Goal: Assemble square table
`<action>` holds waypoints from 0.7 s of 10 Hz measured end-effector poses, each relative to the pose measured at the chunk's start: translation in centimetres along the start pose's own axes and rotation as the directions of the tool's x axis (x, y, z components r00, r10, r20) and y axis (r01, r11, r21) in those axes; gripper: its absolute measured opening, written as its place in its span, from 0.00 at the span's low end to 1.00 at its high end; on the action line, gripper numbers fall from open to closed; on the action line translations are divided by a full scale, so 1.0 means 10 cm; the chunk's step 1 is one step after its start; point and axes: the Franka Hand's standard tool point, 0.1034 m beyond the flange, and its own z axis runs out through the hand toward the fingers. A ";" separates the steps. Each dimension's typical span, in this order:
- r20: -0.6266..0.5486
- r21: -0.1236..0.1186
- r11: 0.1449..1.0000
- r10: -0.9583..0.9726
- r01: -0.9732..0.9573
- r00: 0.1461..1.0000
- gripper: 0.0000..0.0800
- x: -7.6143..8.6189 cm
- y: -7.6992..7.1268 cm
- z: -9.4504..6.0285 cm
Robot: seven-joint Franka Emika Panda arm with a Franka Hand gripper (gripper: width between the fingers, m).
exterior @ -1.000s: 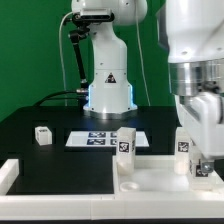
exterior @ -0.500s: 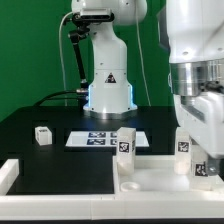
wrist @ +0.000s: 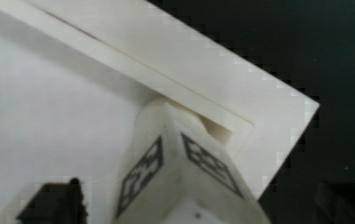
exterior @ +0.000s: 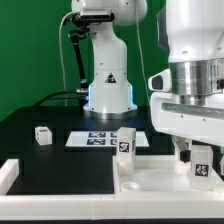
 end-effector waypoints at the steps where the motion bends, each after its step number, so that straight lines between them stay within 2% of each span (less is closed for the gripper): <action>1: -0.029 -0.029 0.959 -0.283 0.282 0.959 0.81 0.03 0.00 -0.02; 2: -0.026 -0.043 0.847 -0.531 0.530 0.847 0.81 0.07 -0.01 -0.04; 4: -0.027 -0.042 0.859 -0.511 0.510 0.859 0.81 0.07 -0.01 -0.04; 5: -0.028 -0.042 0.868 -0.496 0.495 0.868 0.68 0.07 0.00 -0.04; 6: -0.028 -0.040 0.881 -0.472 0.471 0.881 0.68 0.07 0.00 -0.04; 7: -0.031 -0.038 0.919 -0.393 0.391 0.919 0.45 0.07 0.00 -0.03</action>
Offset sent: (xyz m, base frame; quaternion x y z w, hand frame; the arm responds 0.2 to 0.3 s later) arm 0.0000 0.0000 0.0000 0.0000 0.0000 0.0000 1.0000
